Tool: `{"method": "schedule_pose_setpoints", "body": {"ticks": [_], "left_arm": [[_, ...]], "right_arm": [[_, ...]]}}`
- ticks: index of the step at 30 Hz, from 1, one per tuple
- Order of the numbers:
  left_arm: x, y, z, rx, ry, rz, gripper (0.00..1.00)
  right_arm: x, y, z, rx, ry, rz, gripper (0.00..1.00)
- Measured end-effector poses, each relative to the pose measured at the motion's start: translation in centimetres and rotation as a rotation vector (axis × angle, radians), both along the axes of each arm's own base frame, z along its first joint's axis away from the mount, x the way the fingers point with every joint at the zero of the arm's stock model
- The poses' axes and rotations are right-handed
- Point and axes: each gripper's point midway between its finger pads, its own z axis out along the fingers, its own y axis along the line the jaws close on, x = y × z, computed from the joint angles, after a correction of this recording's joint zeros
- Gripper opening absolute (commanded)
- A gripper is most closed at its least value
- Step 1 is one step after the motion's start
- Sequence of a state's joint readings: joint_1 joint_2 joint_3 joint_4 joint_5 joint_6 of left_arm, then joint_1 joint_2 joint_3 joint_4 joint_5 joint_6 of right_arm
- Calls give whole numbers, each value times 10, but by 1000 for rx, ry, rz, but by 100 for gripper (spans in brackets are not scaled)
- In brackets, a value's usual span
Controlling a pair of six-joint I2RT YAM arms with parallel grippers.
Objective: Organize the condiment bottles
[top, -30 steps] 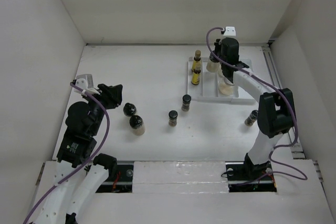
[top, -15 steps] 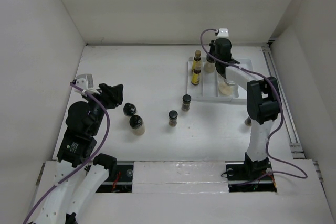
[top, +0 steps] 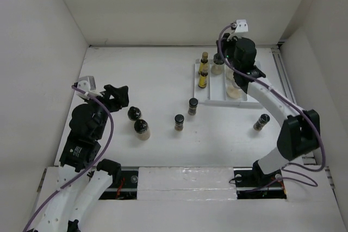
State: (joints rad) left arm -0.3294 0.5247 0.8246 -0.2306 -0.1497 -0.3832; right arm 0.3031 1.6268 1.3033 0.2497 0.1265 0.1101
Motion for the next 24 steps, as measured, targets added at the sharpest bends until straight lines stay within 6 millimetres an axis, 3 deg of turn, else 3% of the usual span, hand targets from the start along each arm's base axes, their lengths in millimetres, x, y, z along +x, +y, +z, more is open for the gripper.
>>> {"method": "schedule_pose_setpoints", "body": {"ticks": [1, 4, 5, 7, 8, 11, 16, 21, 24], "left_arm": [[-1, 3, 0, -3, -2, 17, 66], [-6, 16, 7, -27, -26, 79, 66], [-9, 20, 9, -38, -37, 101, 66], [-16, 30, 17, -63, -67, 143, 66], [-18, 34, 19, -73, -79, 161, 66], [-24, 43, 25, -98, -107, 203, 66], [-29, 53, 29, -124, -127, 254, 66], [-36, 59, 34, -146, -153, 274, 66], [-36, 59, 31, -147, -152, 274, 66]], "right_arm": [[-16, 19, 20, 18, -40, 63, 0], [-73, 99, 56, 60, -124, 303, 2], [-95, 131, 58, 62, -131, 401, 16], [-138, 193, 49, 59, -112, 586, 37], [-160, 221, 39, 47, -92, 668, 54], [-208, 281, -1, -7, -16, 844, 65], [-246, 342, -67, -108, 112, 972, 68], [-246, 375, -100, -160, 174, 990, 68], [-244, 382, -112, -179, 194, 983, 68]]}}
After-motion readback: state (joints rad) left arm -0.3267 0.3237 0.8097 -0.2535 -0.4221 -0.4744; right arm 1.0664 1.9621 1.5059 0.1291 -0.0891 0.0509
